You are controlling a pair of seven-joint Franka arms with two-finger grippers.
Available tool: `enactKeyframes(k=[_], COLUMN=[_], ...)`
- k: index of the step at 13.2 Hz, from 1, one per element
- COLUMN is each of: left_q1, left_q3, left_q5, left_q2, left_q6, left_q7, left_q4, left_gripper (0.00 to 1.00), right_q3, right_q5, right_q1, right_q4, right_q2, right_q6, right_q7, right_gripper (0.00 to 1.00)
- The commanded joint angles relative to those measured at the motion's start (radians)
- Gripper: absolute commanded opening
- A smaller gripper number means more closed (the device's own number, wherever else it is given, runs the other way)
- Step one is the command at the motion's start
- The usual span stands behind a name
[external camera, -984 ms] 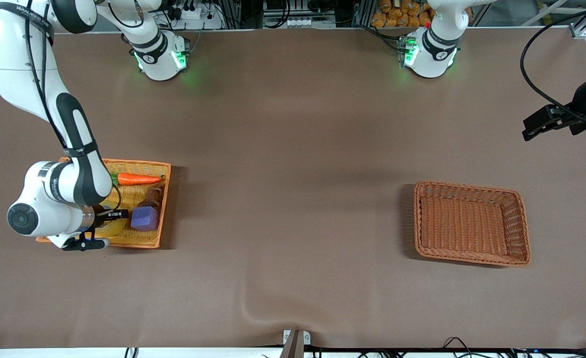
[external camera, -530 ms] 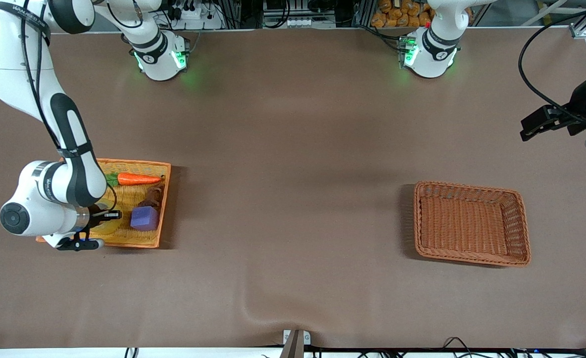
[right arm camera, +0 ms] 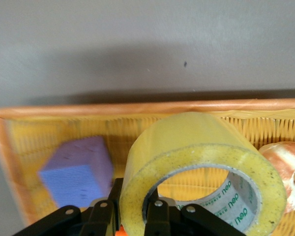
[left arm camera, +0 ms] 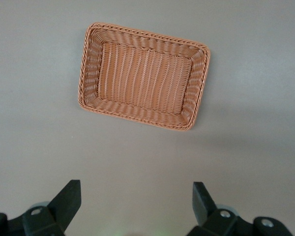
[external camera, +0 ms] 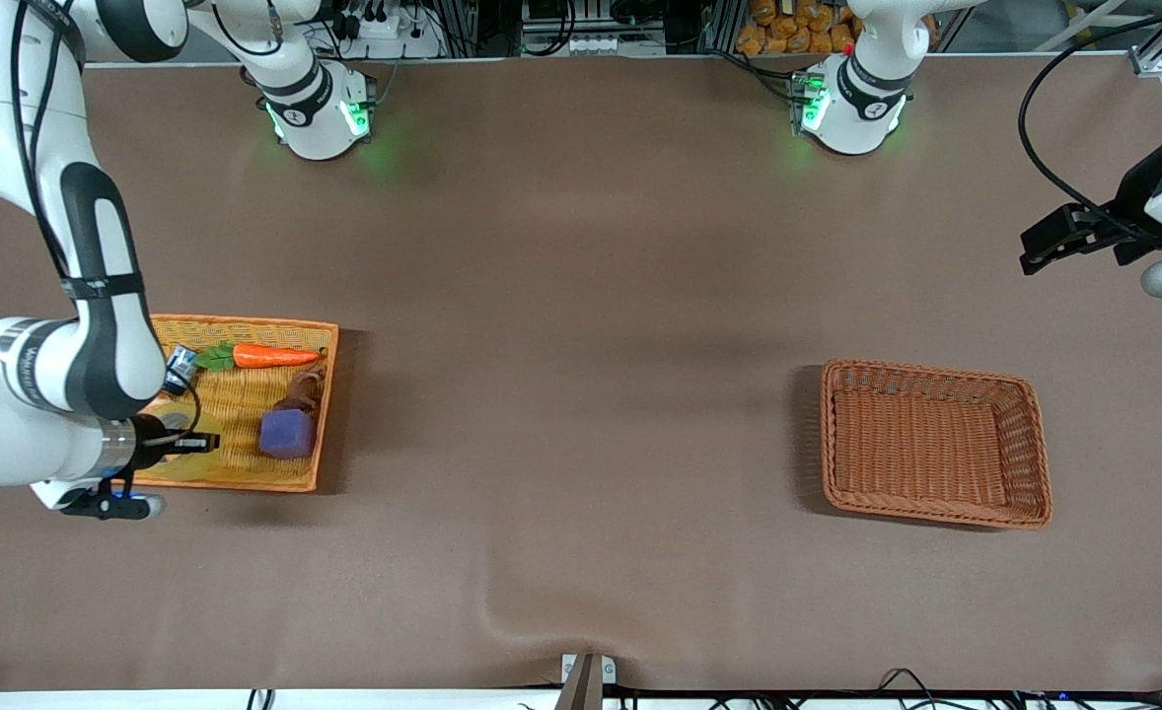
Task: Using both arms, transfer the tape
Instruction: 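Carry the tape to mid-table with the right gripper while the left gripper moves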
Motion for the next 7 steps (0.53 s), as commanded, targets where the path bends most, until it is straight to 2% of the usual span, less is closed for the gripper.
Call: enactKeyframes(k=[1,4,7], left_q1=[0.004,0.004,0.004], left_q3=[-0.009,-0.029,-0.029], left_q5=[-0.019,-0.005,-0.011], left_q2=[0.007,0.008,0.011], left_q6=[0.015,0.026,0.043], left_q7=[0.013,0.001,0.001], left_q4=[-0.005,-0.002,-0.002], left_gripper=[1.00,1.00,1.00], right_q3=[0.007,0.003,0.003], right_q5=[0.024,0.009,0.024], right_q1=[0.048,0.220,0.389], right_q4=[0.044,0.084,0.084], right_q2=[-0.009,-0.011,-0.005], right_q6=[-0.025,-0.043,-0.042], right_q7=[0.173,0.513,0.761], right_gripper=[0.00,0.00,0.00])
